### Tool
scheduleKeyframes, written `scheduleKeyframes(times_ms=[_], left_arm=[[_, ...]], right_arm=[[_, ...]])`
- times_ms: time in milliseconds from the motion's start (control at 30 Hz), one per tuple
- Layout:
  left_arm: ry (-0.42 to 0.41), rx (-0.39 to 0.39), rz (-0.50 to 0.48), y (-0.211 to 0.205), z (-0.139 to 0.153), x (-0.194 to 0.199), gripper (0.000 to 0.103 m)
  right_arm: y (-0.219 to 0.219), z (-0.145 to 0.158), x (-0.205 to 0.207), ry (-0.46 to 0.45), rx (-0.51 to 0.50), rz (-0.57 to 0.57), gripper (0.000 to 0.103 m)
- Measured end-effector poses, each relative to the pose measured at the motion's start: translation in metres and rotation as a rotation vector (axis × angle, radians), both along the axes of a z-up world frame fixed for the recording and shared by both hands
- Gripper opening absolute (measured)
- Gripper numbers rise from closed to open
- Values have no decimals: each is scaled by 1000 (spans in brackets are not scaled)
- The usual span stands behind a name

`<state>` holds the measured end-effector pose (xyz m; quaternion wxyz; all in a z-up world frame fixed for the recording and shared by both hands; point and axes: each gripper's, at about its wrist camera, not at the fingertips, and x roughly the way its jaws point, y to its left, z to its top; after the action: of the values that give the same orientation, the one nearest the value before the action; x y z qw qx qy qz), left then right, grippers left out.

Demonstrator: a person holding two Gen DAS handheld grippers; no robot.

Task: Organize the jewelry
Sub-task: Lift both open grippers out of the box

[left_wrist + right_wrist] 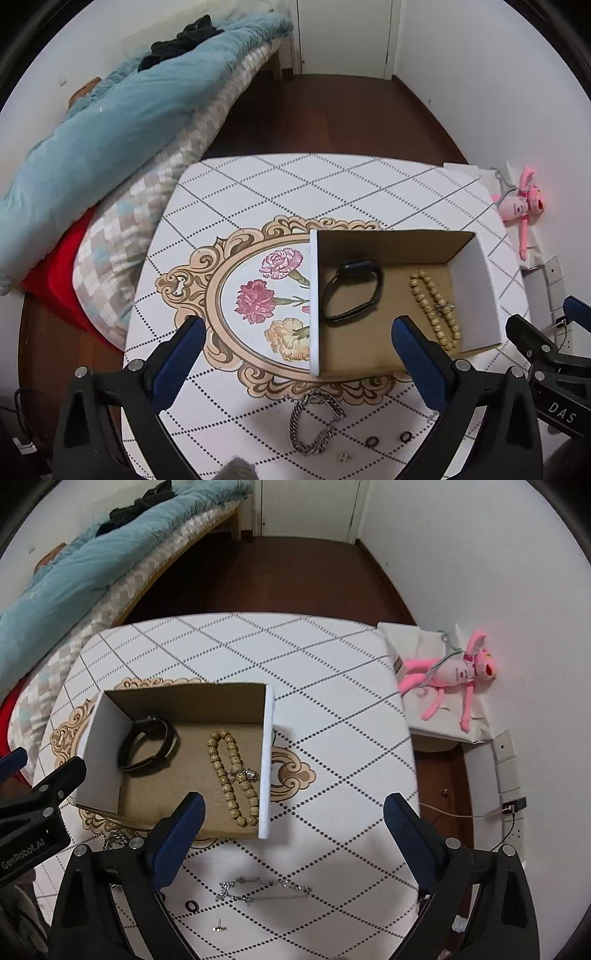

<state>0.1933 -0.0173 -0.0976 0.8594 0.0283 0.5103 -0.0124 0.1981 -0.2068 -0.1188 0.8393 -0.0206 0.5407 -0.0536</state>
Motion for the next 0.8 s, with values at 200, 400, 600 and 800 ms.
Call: scheduleKeyframes(times_ms=[200,400,600,800], left_arm=[[-50,-15,-9,-4,28,-21,103],[-96,-46,-6,0,54,-41,103],[-111,-57,19,8,72,-57,103],[-90,0,55,17,53,-70,103]], right_arm=[[-1,30,-21,-74,6,-18,99],[-4,63,-44,-152,22,-39,99],[-7,84,-68,-189,78,-54,99],[-14,66,-83,-131,124,-81,99]])
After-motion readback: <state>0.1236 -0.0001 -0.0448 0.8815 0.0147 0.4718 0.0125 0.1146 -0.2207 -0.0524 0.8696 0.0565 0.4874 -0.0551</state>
